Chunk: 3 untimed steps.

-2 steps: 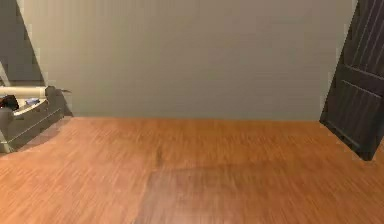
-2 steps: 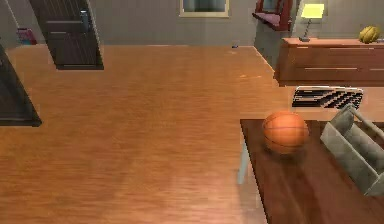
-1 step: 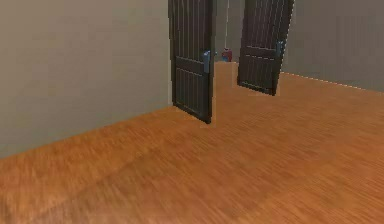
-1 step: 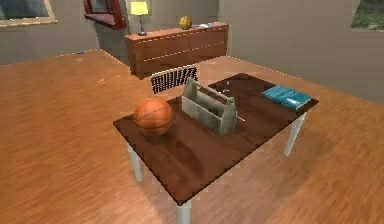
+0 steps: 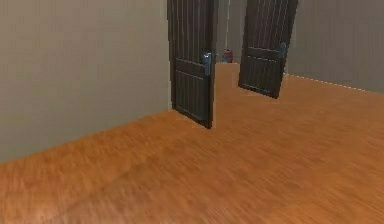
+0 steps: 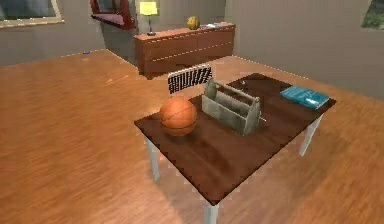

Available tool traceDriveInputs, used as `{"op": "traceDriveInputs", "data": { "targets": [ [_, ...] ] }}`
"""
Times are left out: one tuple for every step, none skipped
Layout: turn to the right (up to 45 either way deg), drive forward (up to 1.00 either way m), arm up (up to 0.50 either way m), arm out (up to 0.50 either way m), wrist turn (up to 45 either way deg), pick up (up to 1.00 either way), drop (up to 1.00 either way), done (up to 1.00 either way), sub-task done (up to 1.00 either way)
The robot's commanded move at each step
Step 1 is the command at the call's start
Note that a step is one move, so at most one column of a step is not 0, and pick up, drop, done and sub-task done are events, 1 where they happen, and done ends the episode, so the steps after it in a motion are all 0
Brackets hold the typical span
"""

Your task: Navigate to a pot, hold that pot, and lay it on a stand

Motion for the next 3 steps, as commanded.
{"op": "traceDriveInputs", "data": {
  "targets": [
    [18.0, 0.0, 0.0, 0.0, 0.0, 0.0, 0.0, 0.0, 0.0],
    [0.0, 1.0, 0.0, 0.0, 0.0, 0.0, 0.0, 0.0, 0.0],
    [3.0, 0.0, 0.0, 0.0, 0.0, 0.0, 0.0, 0.0, 0.0]
  ]
}}
